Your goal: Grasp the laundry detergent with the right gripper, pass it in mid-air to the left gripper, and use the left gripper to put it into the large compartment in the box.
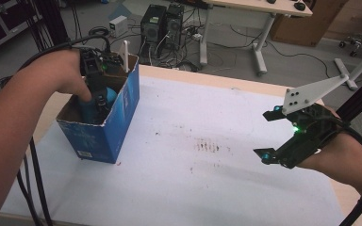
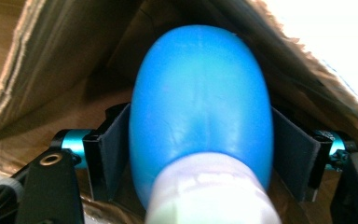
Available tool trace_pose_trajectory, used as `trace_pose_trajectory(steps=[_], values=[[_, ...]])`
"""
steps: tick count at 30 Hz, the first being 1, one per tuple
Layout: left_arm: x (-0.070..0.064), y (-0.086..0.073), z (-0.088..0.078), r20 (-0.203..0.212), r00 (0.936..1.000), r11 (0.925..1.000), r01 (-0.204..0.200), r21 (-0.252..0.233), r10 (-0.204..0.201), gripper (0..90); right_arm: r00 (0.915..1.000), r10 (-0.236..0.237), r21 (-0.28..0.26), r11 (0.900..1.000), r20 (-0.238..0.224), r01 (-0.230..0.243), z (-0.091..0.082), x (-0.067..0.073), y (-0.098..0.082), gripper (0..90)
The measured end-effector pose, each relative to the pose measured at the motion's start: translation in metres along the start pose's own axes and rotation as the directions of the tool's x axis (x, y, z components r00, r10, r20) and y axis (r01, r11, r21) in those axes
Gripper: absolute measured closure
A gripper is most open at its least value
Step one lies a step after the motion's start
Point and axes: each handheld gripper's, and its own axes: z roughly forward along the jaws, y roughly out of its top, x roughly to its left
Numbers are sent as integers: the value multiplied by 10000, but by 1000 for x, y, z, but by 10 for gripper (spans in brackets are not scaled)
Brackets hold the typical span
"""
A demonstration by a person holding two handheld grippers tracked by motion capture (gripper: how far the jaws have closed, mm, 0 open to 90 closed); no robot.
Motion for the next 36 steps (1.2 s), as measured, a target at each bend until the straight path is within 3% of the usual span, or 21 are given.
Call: trace_pose_trajectory(steps=[12, 17, 24, 28, 30, 36], values=[[-5, -4, -28, -338, 9994, 10000, -35, 33, 36, 181, 10000, 56, 37, 10000, 23, -56, -7, -4, -2, 10], [-12, -4, -48, -460, 9981, 9991, -421, 26, 422, 168, 9999, -130, 282, 9995, -110, 133, -11, -8, 0, 10], [-29, 3, -72, -386, 9936, 9928, -1082, -512, 1063, 108, 9977, -468, 677, 9964, -495, 501, -17, -19, 8, 10], [-44, 12, -80, -223, 9842, 9810, -1771, -796, 1759, 87, 9949, -684, 907, 9931, -737, 750, -18, -25, 12, 10], [-53, 19, -82, -268, 9756, 9722, -2192, -820, 2178, 66, 9946, -669, 1139, 9906, -792, 757, -19, -28, 14, 9], [-78, 39, -84, 46, 9411, 9364, -3361, -1006, 3382, 61, 9922, -937, 2029, 9731, -826, 1088, -11, -36, 12, 10]])
